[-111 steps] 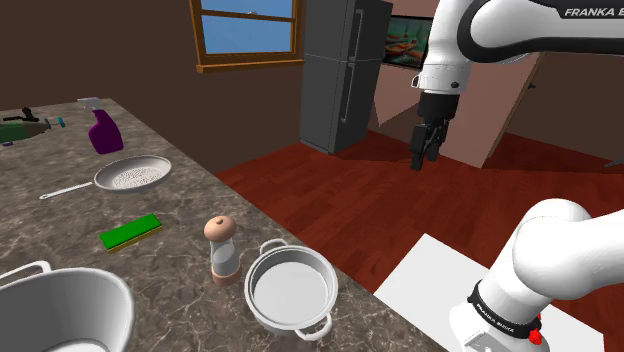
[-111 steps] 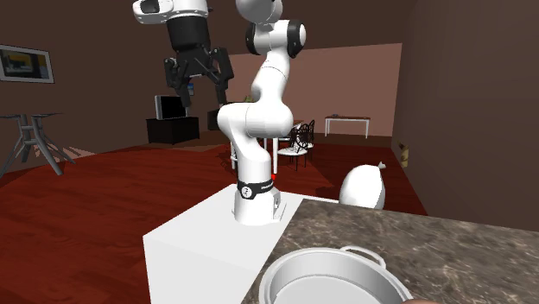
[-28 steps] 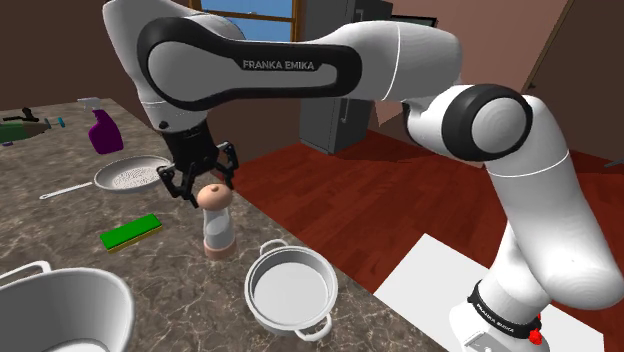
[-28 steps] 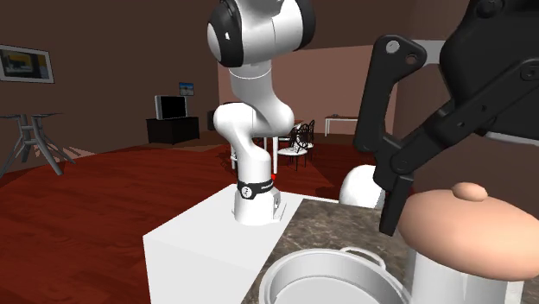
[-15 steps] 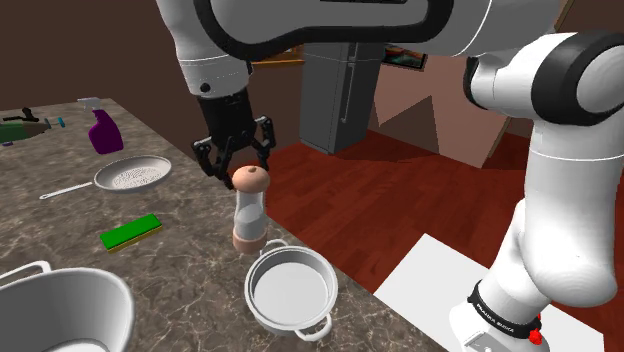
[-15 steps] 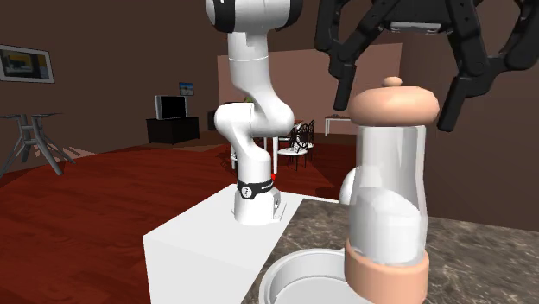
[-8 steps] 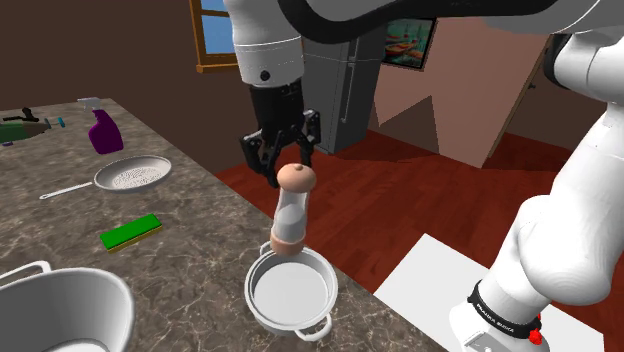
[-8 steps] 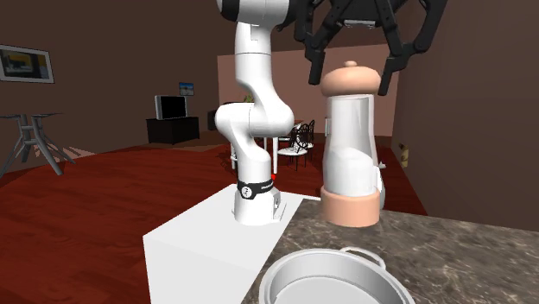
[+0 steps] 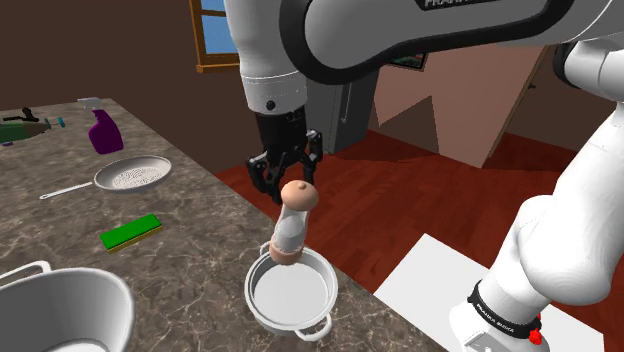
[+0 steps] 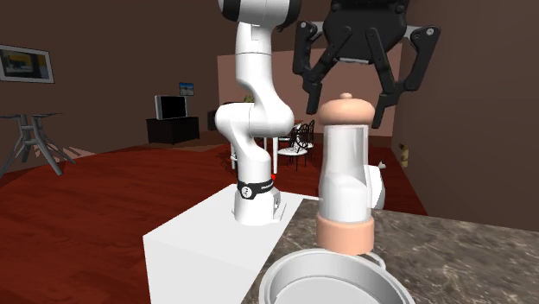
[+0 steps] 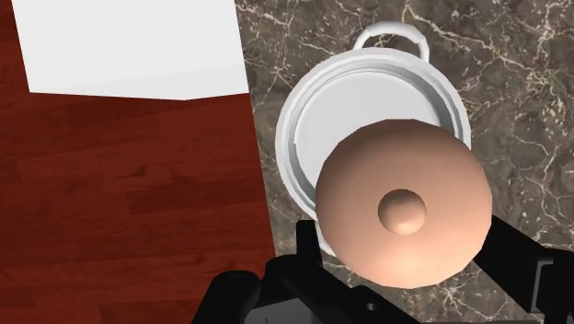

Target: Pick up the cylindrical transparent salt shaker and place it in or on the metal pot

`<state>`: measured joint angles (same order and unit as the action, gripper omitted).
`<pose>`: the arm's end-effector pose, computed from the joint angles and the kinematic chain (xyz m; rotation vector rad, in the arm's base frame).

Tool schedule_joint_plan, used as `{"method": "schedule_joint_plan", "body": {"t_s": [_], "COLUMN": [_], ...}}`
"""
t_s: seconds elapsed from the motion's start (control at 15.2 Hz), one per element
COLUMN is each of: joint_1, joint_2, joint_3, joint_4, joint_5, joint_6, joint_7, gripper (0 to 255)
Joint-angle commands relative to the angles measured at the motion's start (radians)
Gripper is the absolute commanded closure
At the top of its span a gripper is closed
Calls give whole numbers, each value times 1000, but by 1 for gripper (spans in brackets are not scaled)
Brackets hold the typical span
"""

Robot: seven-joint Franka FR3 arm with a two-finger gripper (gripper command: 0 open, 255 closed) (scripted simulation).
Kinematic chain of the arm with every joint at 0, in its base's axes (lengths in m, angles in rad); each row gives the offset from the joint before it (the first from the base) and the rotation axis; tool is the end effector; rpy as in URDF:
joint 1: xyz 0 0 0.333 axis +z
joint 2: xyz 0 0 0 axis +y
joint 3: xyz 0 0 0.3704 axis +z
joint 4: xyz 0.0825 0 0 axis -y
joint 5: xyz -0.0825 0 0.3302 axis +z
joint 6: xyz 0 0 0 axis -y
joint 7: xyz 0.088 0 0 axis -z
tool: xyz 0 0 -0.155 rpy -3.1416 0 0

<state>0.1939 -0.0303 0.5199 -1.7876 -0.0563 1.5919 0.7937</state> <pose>0.3612 0.3058 0.5566 2.9697 -0.1120 -0.1116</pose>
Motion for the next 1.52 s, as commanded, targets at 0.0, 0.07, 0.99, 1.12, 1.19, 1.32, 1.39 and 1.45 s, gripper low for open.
{"method": "schedule_joint_plan", "body": {"t_s": [0.0, 0.07, 0.99, 1.12, 1.19, 1.32, 1.39, 1.45], "joint_1": [1, 1, 3, 3, 3, 3, 3, 3], "joint_2": [2, 3, 32, 38, 38, 38, 38, 38], "joint_3": [1, 1, 4, 4, 4, 4, 4, 4], "joint_4": [-25, -38, -197, -211, -211, -211, -211, -211], "joint_5": [-1, -1, -17, -20, -20, -20, -20, -20], "joint_6": [27, 41, 224, 243, 243, 243, 243, 243], "joint_7": [3, 4, 26, 29, 29, 29, 29, 29], "gripper": [255, 255, 255, 255, 255, 255, 255, 255]}}
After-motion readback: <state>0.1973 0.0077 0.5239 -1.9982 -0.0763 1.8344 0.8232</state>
